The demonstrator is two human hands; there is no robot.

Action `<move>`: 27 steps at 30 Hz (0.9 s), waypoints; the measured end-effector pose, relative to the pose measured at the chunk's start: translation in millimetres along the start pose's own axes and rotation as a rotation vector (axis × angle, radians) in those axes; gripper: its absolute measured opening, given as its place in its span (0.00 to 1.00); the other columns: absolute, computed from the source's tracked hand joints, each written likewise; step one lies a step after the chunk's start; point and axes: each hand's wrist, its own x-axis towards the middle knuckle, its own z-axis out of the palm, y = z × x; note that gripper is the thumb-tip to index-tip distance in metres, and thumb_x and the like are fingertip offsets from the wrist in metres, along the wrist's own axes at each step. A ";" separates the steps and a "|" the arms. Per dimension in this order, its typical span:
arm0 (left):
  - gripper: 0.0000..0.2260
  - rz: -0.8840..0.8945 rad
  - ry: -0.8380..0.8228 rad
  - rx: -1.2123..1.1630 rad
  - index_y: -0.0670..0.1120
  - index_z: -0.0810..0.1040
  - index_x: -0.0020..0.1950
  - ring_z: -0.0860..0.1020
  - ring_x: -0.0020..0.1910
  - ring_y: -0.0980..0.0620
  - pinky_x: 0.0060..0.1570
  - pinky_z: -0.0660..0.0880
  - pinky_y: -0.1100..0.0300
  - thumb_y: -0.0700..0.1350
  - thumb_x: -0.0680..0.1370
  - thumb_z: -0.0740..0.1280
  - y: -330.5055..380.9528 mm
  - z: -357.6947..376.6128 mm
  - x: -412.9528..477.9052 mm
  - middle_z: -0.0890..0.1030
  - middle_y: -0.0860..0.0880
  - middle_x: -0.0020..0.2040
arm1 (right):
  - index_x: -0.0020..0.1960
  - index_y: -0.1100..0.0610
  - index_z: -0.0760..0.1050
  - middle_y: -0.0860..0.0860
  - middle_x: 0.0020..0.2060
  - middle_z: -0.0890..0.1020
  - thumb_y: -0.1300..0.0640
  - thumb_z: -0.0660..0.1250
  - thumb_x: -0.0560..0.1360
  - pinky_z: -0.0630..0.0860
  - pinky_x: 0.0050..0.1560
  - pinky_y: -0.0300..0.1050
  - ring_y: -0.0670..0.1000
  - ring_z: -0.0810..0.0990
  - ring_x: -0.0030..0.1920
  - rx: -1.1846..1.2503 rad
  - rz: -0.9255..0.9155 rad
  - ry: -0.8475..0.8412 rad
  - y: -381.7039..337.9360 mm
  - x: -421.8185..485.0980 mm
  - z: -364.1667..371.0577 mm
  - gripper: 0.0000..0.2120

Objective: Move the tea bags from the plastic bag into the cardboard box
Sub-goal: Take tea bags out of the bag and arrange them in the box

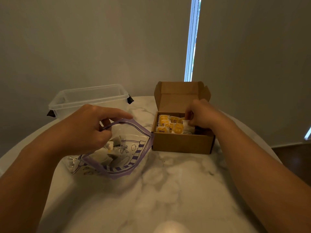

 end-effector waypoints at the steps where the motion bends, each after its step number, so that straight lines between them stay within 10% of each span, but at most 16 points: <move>1: 0.29 0.000 -0.002 0.003 0.66 0.77 0.60 0.80 0.44 0.58 0.37 0.78 0.64 0.31 0.73 0.68 -0.8 -0.1 0.2 0.83 0.58 0.51 | 0.49 0.55 0.82 0.49 0.44 0.78 0.63 0.74 0.71 0.76 0.42 0.42 0.50 0.78 0.48 -0.003 0.003 0.031 0.5 0.4 1.9 0.09; 12: 0.25 -0.024 -0.005 0.000 0.63 0.78 0.62 0.79 0.46 0.61 0.43 0.79 0.61 0.35 0.73 0.67 0.4 -4.2 0.7 0.82 0.60 0.51 | 0.49 0.55 0.84 0.46 0.41 0.82 0.61 0.75 0.70 0.72 0.40 0.31 0.44 0.80 0.41 0.185 -0.068 0.338 -16.8 -29.3 -24.0 0.08; 19: 0.27 -0.068 -0.023 0.012 0.61 0.78 0.63 0.80 0.46 0.60 0.43 0.75 0.67 0.32 0.73 0.67 1.6 -4.9 -0.9 0.82 0.57 0.52 | 0.46 0.58 0.84 0.50 0.38 0.86 0.60 0.76 0.69 0.79 0.40 0.36 0.47 0.85 0.39 0.859 -0.376 0.018 -84.2 -88.5 -34.6 0.07; 27: 0.27 -0.060 -0.039 0.013 0.57 0.78 0.65 0.79 0.49 0.61 0.39 0.72 0.72 0.32 0.72 0.66 0.6 -5.5 -1.8 0.81 0.57 0.55 | 0.55 0.56 0.83 0.48 0.47 0.86 0.61 0.74 0.73 0.81 0.49 0.37 0.42 0.83 0.44 0.538 -0.570 -0.068 -153.1 -82.7 22.1 0.11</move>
